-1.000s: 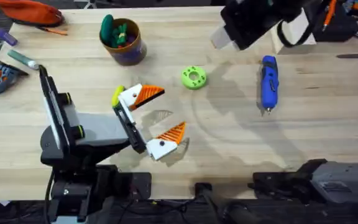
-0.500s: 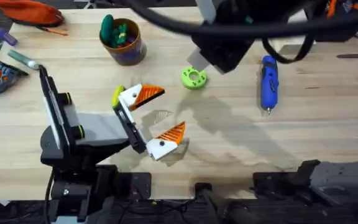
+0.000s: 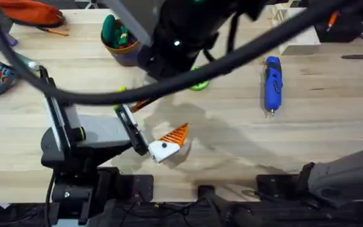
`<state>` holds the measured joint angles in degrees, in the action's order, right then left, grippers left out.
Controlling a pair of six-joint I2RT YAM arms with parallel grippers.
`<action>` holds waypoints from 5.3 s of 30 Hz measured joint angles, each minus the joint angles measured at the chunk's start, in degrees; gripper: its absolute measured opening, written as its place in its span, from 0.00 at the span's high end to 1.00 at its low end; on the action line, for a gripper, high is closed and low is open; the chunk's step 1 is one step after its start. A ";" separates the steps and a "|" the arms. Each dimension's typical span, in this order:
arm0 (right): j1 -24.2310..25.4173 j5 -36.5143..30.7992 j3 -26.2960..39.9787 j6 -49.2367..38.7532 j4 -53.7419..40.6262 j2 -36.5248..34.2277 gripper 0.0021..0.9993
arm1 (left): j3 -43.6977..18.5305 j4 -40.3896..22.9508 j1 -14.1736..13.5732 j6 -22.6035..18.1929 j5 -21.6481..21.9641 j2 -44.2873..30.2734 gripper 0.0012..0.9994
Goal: Pick up the gripper from the table and insert it into the empty holder that is missing its gripper. Then pick up a screw, insert it into the mounting hole, and use the screwdriver to tighten it. Finally, clean up the table by picking up the vegetable and placing it into the bucket.
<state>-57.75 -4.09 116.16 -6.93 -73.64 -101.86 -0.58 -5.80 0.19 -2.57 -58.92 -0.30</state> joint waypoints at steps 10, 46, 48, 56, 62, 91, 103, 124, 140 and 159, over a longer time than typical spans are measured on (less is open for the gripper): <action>-2.97 -0.18 3.37 -1.75 1.92 -3.93 1.00 | 0.00 0.00 0.00 0.00 0.00 0.00 0.01; -5.10 -0.18 5.00 -10.55 -1.56 -6.62 1.00 | 0.00 0.00 0.00 0.00 0.00 0.00 0.01; -5.10 -0.18 5.97 -10.76 -1.86 -7.14 1.00 | 0.00 0.00 0.00 0.00 0.00 0.00 0.01; -5.19 -0.18 7.10 -11.17 -1.99 -8.06 1.00 | 0.00 0.00 0.00 0.00 0.00 0.00 0.01; -5.46 -0.18 7.40 -11.52 -1.43 -8.13 1.00 | 0.00 0.00 0.00 0.00 0.00 0.00 0.01; -5.78 2.04 7.66 -11.55 -0.57 -8.74 1.00 | 0.00 0.00 0.00 0.00 0.00 0.00 0.01; -5.78 2.03 7.69 -11.56 -0.51 -11.24 1.00 | 0.00 0.00 0.00 0.00 0.00 0.00 0.01; -5.32 2.05 7.69 -11.55 -0.13 -11.26 1.00 | 0.00 0.00 0.00 0.00 0.00 0.00 0.01; -5.32 2.05 7.69 -11.52 -0.49 -13.25 1.00 | 0.00 0.00 0.00 0.02 0.00 0.00 0.01; -5.32 2.05 7.69 -11.52 -0.16 -13.27 1.00 | 0.00 0.00 0.00 0.07 0.00 0.00 0.01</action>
<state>-63.07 -2.04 123.85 -18.46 -73.80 -115.13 -0.58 -5.80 0.19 -2.50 -58.92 -0.30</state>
